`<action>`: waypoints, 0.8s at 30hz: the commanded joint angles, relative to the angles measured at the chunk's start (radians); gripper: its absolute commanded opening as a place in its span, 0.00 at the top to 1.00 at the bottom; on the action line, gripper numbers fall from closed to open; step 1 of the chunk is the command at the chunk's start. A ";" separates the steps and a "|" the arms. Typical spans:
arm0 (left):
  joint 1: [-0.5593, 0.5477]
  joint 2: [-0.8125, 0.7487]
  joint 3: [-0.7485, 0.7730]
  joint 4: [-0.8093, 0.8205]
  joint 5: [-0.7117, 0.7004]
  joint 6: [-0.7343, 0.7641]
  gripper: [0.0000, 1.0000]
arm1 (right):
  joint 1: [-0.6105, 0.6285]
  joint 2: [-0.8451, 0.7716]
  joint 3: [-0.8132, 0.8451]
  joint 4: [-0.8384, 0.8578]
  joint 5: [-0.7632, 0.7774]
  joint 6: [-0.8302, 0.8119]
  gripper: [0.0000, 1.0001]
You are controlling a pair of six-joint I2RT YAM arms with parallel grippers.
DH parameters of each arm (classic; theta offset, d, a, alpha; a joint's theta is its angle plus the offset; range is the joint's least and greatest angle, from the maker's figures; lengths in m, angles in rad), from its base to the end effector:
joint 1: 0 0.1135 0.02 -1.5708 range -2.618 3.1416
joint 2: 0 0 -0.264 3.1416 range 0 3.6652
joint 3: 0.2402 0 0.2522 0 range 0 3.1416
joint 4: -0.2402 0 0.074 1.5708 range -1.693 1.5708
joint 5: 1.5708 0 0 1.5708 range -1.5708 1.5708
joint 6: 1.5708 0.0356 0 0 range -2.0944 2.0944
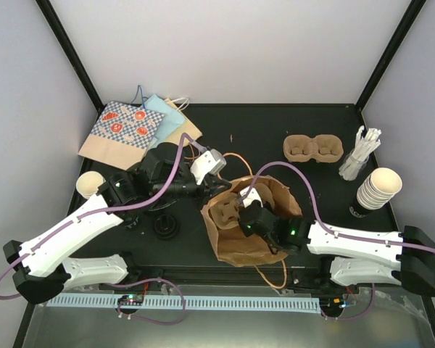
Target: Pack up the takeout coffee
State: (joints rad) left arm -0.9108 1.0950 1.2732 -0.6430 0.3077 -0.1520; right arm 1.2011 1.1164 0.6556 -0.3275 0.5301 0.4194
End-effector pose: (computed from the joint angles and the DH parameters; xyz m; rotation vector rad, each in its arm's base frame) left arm 0.1300 -0.1851 0.4023 0.9856 1.9172 -0.9581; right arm 0.0977 0.2024 0.2213 -0.6178 2.1539 0.2488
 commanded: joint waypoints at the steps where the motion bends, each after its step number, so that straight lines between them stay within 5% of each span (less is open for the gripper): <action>1: -0.030 -0.026 -0.008 0.011 0.077 0.045 0.98 | 0.006 0.026 -0.022 0.193 0.081 -0.057 0.73; 15: -0.043 -0.063 -0.062 0.071 0.098 0.056 0.98 | 0.006 0.198 -0.076 0.254 -0.017 -0.011 0.64; 18: -0.043 -0.068 -0.069 0.071 0.094 0.051 0.99 | 0.005 0.186 -0.065 0.222 -0.027 -0.027 0.55; 20: -0.043 -0.076 -0.069 0.070 0.096 0.049 0.98 | 0.004 0.172 -0.043 0.169 -0.026 -0.036 0.37; 24: -0.045 -0.094 -0.079 0.064 0.104 0.058 0.98 | 0.004 0.122 -0.006 0.089 -0.055 -0.071 0.20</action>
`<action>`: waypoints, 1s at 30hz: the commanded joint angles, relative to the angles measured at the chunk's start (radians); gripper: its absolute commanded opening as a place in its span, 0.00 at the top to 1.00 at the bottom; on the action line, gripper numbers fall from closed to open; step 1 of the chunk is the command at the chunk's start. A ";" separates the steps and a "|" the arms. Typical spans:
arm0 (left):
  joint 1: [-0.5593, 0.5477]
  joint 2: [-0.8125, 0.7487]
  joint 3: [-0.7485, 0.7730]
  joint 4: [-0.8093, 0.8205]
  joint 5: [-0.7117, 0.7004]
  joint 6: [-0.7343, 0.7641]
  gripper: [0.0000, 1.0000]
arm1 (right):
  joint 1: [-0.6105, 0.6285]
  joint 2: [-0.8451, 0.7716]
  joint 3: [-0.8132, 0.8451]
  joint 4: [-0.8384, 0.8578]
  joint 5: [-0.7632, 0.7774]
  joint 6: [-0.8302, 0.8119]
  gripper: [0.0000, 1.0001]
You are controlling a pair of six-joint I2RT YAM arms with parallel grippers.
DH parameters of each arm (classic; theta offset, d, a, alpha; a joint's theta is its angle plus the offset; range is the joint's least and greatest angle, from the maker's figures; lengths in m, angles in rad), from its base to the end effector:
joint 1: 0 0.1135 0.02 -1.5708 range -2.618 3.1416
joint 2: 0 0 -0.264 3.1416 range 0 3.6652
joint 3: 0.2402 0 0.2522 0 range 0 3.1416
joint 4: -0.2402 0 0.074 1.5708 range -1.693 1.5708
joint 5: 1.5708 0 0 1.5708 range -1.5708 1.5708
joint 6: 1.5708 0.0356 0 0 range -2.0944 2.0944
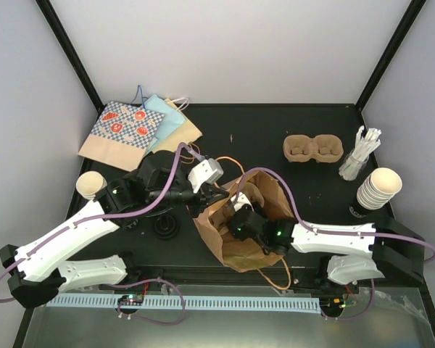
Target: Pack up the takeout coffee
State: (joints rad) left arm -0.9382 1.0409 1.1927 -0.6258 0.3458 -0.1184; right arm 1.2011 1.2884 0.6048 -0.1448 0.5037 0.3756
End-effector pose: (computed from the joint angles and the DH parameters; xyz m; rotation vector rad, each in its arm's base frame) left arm 0.1175 -0.1808 0.3886 1.0708 1.8868 -0.9897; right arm 0.1047 0.2226 0.1813 -0.7023 2.1706 0.2148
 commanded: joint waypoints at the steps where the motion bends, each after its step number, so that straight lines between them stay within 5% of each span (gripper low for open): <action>1: -0.017 -0.043 -0.002 0.044 0.071 0.027 0.98 | 0.005 -0.078 0.047 -0.103 -0.041 -0.034 0.16; 6: -0.019 -0.051 -0.015 0.033 0.077 0.033 0.99 | 0.005 -0.170 0.065 -0.140 -0.077 -0.071 0.02; 18: -0.003 -0.018 0.038 -0.015 -0.124 -0.058 0.98 | 0.006 -0.229 0.256 -0.361 -0.059 -0.123 0.00; 30: 0.117 0.112 0.180 -0.128 -0.101 -0.133 0.98 | 0.004 -0.250 0.541 -0.519 -0.049 -0.206 0.00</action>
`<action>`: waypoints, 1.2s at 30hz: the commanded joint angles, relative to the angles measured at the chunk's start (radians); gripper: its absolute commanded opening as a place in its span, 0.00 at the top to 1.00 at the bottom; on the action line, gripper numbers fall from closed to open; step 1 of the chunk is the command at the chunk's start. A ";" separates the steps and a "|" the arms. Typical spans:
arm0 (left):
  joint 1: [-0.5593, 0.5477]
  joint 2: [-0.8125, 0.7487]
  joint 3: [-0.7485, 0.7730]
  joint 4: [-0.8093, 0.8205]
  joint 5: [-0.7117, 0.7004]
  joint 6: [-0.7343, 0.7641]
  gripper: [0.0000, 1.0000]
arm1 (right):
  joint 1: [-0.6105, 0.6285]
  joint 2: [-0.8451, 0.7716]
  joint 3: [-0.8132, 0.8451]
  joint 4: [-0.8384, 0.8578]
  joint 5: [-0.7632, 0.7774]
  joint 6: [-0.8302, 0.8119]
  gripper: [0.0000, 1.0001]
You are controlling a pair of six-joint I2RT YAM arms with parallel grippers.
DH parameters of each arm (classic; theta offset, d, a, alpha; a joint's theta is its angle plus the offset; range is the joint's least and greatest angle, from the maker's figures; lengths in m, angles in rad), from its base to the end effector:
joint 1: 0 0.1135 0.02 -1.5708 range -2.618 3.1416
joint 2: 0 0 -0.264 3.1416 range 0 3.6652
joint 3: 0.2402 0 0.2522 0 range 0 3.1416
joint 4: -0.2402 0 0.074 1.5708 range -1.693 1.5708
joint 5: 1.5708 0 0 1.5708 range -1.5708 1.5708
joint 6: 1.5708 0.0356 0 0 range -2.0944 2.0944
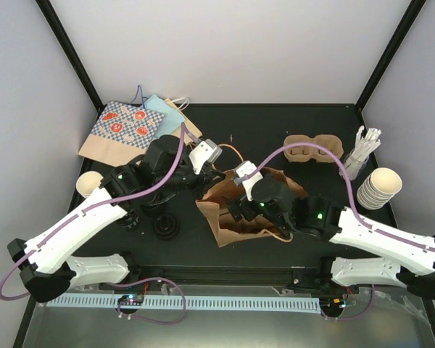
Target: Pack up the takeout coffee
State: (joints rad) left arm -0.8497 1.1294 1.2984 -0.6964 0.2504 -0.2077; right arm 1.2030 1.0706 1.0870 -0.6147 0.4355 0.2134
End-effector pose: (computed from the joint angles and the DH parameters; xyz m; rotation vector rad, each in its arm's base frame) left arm 0.1468 -0.1803 0.3979 0.8469 2.0416 -0.8788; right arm 0.0950 0.2047 0.3493 -0.7865 1.9784 0.3717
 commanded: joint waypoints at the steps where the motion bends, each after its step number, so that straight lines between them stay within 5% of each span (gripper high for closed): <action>1: 0.035 0.031 0.085 -0.064 -0.006 -0.048 0.98 | 0.003 -0.035 0.073 -0.052 0.026 -0.053 0.00; 6: 0.064 0.067 0.116 -0.074 0.005 -0.073 0.98 | 0.003 -0.051 0.141 -0.068 0.116 -0.066 0.00; 12: 0.097 0.111 0.132 -0.057 0.020 -0.097 0.98 | 0.002 -0.119 0.180 -0.009 0.454 -0.022 0.00; 17: 0.135 0.142 0.140 -0.027 0.033 -0.116 0.99 | 0.001 -0.237 0.142 0.092 0.566 -0.032 0.02; 24: 0.153 0.221 0.197 -0.028 0.110 -0.083 0.98 | 0.001 -0.318 0.032 0.334 0.882 -0.234 0.04; 28: 0.153 0.230 0.217 -0.030 0.157 -0.075 0.98 | -0.008 -0.347 -0.066 0.539 0.821 -0.397 0.04; 36: 0.172 0.210 0.208 -0.036 0.088 -0.089 0.98 | -0.010 -0.288 0.002 0.290 0.787 -0.193 0.04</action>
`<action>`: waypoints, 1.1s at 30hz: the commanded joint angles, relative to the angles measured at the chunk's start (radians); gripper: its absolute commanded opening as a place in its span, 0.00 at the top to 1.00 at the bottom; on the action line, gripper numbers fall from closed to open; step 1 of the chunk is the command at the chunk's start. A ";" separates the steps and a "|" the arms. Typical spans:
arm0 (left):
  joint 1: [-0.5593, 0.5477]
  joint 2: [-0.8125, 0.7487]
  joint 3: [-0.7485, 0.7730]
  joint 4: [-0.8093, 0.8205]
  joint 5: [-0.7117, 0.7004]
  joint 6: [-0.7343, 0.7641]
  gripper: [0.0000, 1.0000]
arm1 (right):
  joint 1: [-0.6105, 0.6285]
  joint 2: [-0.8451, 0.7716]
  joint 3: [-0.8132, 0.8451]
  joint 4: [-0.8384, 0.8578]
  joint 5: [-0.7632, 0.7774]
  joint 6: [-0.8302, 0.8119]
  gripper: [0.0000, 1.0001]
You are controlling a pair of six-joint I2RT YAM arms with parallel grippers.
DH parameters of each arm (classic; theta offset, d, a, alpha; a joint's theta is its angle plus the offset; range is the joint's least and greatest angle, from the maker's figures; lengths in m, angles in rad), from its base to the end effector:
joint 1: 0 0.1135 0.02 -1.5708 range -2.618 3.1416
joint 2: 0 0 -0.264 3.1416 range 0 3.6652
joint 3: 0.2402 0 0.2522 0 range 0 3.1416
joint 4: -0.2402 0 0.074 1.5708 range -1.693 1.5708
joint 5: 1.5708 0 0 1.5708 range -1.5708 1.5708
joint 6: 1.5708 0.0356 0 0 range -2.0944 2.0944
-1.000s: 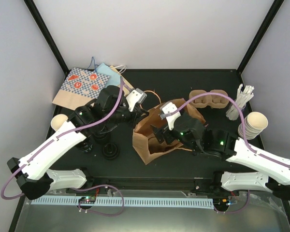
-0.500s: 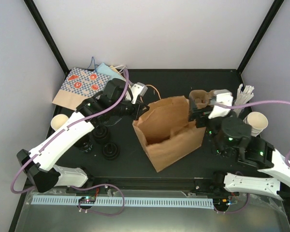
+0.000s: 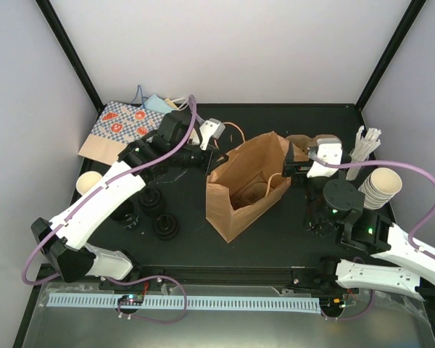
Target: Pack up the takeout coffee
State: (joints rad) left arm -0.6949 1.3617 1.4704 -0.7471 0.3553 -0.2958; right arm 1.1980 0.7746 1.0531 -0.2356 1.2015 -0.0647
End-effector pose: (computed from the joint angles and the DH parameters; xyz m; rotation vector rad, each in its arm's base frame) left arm 0.2136 -0.1942 0.3940 0.6646 2.2300 -0.9204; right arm 0.0809 0.1156 0.4269 -0.0162 1.5553 -0.0225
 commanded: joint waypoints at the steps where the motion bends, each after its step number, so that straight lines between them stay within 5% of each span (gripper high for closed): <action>1: 0.020 -0.023 0.036 0.015 -0.024 -0.003 0.99 | -0.006 0.008 0.037 -0.119 0.030 0.111 0.04; 7: 0.060 -0.020 0.036 0.025 -0.044 -0.018 0.98 | -0.026 -0.060 0.033 -0.252 0.164 0.180 0.03; 20: 0.166 0.024 0.038 0.105 -0.060 -0.021 0.99 | -0.058 -0.102 0.025 -0.603 0.090 0.430 0.02; 30: 0.218 0.076 0.042 0.161 -0.064 -0.032 0.98 | -0.353 -0.009 0.012 -0.611 -0.278 0.424 0.00; 33: 0.229 0.073 0.041 0.160 -0.065 -0.034 0.88 | -0.462 0.027 0.032 -0.627 -0.427 0.433 0.00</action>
State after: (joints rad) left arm -0.4839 1.4353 1.4712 -0.6346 0.2993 -0.3168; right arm 0.8410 0.7719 1.0676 -0.8341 1.0084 0.3359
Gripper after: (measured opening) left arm 0.050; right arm 0.999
